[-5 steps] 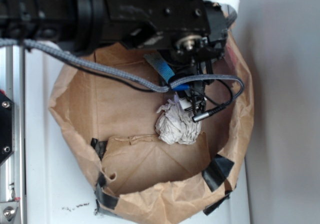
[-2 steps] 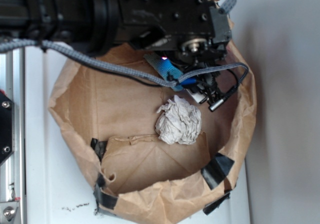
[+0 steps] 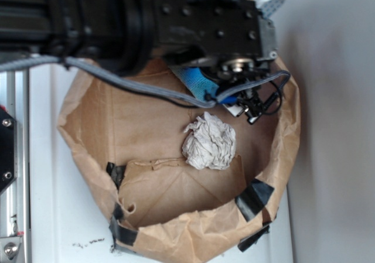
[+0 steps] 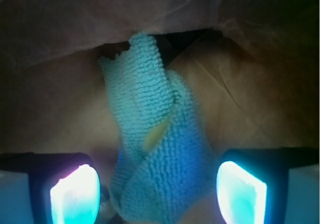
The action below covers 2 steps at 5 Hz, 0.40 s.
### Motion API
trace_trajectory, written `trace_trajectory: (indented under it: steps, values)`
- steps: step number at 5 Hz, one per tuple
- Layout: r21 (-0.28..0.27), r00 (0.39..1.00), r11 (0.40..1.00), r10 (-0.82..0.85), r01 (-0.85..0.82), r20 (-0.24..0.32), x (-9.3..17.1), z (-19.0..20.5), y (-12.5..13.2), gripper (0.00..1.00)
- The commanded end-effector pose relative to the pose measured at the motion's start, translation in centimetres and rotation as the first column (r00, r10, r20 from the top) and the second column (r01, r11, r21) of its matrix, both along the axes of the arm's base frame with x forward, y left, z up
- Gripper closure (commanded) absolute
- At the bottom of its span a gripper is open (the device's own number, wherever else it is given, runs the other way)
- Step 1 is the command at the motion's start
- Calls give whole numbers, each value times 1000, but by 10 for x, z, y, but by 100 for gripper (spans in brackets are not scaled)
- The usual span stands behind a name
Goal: Grab the blue cloth.
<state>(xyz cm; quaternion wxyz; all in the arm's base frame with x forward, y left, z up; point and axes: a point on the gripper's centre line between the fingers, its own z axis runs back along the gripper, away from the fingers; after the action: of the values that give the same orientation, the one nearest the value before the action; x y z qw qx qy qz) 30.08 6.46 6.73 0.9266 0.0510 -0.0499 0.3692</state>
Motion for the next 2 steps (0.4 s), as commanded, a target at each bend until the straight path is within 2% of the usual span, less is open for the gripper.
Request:
trace_trajectory:
  steps: [1,2]
  values:
    - [64,998,998,-22,18,51,4,14,-5,100]
    - [81,998,996,-41,37,48,3,13,-10,100]
